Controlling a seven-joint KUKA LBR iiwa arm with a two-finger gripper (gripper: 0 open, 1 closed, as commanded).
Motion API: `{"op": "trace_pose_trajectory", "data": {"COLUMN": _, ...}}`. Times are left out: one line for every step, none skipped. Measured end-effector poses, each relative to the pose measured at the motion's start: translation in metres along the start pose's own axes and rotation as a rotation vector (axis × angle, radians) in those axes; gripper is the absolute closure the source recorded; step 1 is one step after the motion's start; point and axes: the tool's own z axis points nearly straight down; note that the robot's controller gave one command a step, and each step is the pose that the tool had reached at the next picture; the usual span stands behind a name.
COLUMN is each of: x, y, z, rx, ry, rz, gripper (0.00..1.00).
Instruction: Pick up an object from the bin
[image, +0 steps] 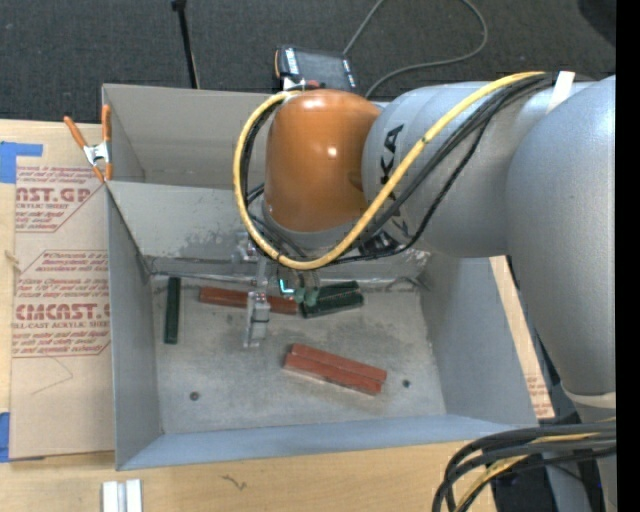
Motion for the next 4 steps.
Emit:
{"op": "trace_pose_trajectory", "data": {"x": -0.005, "y": -0.025, "z": 0.119, "rx": -0.002, "ry": -0.008, "rz": 0.527, "gripper": 0.0}}
{"op": "trace_pose_trajectory", "data": {"x": -0.021, "y": -0.098, "z": 0.069, "rx": -0.001, "ry": -0.01, "rz": 0.732, "gripper": 0.0}}
{"op": "trace_pose_trajectory", "data": {"x": 0.069, "y": -0.131, "z": 0.1, "rx": 0.004, "ry": 0.004, "rz": 0.784, "gripper": 0.0}}
{"op": "trace_pose_trajectory", "data": {"x": 0.065, "y": -0.129, "z": 0.098, "rx": -0.001, "ry": -0.004, "rz": 0.781, "gripper": 1.0}}
